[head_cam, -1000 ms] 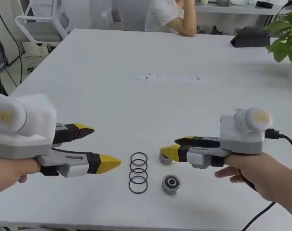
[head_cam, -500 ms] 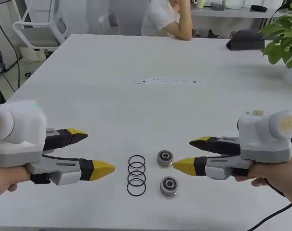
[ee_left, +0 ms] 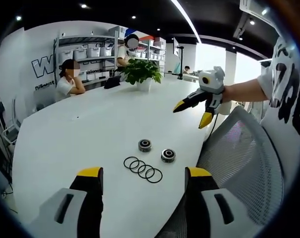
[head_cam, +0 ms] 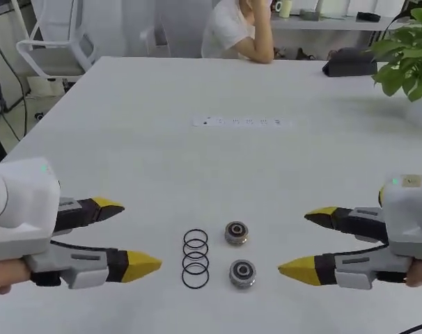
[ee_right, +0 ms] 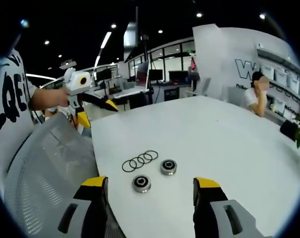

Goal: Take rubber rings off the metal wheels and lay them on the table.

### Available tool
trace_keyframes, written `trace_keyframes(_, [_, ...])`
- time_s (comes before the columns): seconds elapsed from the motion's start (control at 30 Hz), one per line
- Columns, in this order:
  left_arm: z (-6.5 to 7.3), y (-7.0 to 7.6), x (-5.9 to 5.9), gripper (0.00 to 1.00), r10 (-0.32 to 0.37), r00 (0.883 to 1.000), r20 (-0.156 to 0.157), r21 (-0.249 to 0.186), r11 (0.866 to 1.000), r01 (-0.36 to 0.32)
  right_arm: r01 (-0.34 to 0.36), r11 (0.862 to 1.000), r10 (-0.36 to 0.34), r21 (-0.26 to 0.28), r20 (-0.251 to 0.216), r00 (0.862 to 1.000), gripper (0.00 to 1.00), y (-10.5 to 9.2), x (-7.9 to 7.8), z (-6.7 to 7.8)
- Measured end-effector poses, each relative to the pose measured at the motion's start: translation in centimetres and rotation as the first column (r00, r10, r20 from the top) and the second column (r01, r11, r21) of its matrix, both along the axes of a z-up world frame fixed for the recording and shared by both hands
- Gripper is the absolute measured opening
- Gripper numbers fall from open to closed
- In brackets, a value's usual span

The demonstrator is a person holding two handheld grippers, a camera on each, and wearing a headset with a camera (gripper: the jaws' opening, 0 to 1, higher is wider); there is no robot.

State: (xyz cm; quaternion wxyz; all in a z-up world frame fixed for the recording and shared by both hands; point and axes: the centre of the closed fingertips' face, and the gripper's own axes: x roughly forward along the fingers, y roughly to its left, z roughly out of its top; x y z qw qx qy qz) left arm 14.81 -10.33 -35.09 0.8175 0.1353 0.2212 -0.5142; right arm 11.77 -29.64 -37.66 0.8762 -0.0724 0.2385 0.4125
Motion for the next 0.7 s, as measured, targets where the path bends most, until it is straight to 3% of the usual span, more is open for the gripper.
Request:
trace_keyframes(0.33, [0.3, 0.1, -0.1, 0.66, 0.006, 1.000, 0.003, -0.005, 1.000, -0.006, 0.010, 0.999, -0.010, -0.033, 0.014, 1.000, 0.74, -1.5, -1.5, 0.1])
trace_keyframes(0.5, [0.0, 0.2, -0.2, 0.66, -0.004, 1.000, 0.015, 0.019, 1.000, 0.004, 0.020, 0.999, -0.020, -0.034, 0.009, 1.000, 0.74, -2.0, -2.0, 0.1])
trace_keyframes(0.7, [-0.1, 0.4, -0.4, 0.66, 0.003, 1.000, 0.005, 0.010, 1.000, -0.004, 0.023, 0.999, -0.023, -0.039, 0.020, 1.000, 0.74, -2.1, -2.3, 0.6])
